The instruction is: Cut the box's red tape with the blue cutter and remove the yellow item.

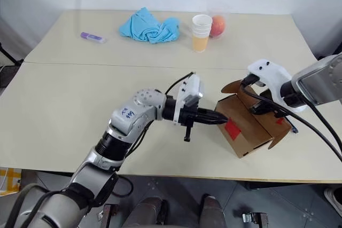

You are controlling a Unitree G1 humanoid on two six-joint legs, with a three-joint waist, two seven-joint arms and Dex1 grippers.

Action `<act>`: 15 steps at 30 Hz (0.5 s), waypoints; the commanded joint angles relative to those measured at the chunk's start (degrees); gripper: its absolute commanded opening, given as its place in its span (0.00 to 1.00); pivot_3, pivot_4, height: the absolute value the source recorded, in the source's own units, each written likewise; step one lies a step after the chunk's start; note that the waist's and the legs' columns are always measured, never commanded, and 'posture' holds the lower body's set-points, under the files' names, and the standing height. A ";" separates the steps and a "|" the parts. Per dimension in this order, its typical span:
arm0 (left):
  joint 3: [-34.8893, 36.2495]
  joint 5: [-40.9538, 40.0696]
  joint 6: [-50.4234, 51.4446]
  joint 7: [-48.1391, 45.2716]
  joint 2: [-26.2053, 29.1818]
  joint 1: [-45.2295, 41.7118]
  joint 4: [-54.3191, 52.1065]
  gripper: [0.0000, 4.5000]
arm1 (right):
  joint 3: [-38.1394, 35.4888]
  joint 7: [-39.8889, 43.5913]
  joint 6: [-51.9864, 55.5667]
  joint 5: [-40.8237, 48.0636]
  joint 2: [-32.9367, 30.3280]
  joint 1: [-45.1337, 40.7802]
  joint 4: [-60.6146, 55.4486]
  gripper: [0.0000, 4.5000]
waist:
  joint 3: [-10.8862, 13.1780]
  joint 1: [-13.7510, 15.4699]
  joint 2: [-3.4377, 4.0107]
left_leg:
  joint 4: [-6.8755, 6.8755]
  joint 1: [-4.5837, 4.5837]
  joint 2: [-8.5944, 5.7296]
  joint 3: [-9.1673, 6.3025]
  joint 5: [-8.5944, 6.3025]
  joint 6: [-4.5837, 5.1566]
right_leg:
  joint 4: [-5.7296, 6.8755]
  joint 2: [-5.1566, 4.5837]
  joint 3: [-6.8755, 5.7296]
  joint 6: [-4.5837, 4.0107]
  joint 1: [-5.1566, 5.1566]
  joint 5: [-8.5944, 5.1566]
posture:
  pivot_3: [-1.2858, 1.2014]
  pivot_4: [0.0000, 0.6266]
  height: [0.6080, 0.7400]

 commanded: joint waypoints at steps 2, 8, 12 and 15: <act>-3.10 6.00 -9.24 7.62 -7.18 -2.45 9.12 0.00 | -2.74 -5.94 0.20 4.85 2.09 1.30 -0.22 0.01 | 0.00 0.06 -0.01 | 0.04 0.02 0.00 0.01 0.00 0.01 | 0.02 0.01 -0.03 0.01 0.03 0.01 | 0.52 0.24 1.00; -6.89 10.23 -14.39 5.94 -7.75 -2.50 13.34 0.00 | -3.66 -11.37 0.20 9.72 2.35 1.23 0.77 0.01 | 0.00 -0.56 -0.01 | 0.01 0.02 0.06 0.10 0.02 0.00 | 0.07 0.05 -0.04 0.02 -0.04 0.01 | 0.52 0.24 1.00; -7.35 10.67 -13.96 4.21 -6.21 -1.19 11.87 0.00 | -3.95 -13.46 0.20 11.53 1.99 0.94 2.26 0.01 | -0.01 -0.56 -0.01 | 0.04 0.01 0.06 0.08 0.02 0.01 | 0.07 0.03 -0.03 0.01 -0.03 0.02 | 0.52 0.24 1.00; -8.71 11.27 -12.05 2.60 -4.52 -0.12 10.99 0.00 | -4.84 -12.47 0.20 9.87 0.99 0.94 4.36 0.01 | -0.01 -0.63 0.00 | 0.05 0.01 0.08 0.07 0.02 0.01 | 0.08 0.03 -0.03 0.01 -0.03 0.02 | 0.52 0.24 1.00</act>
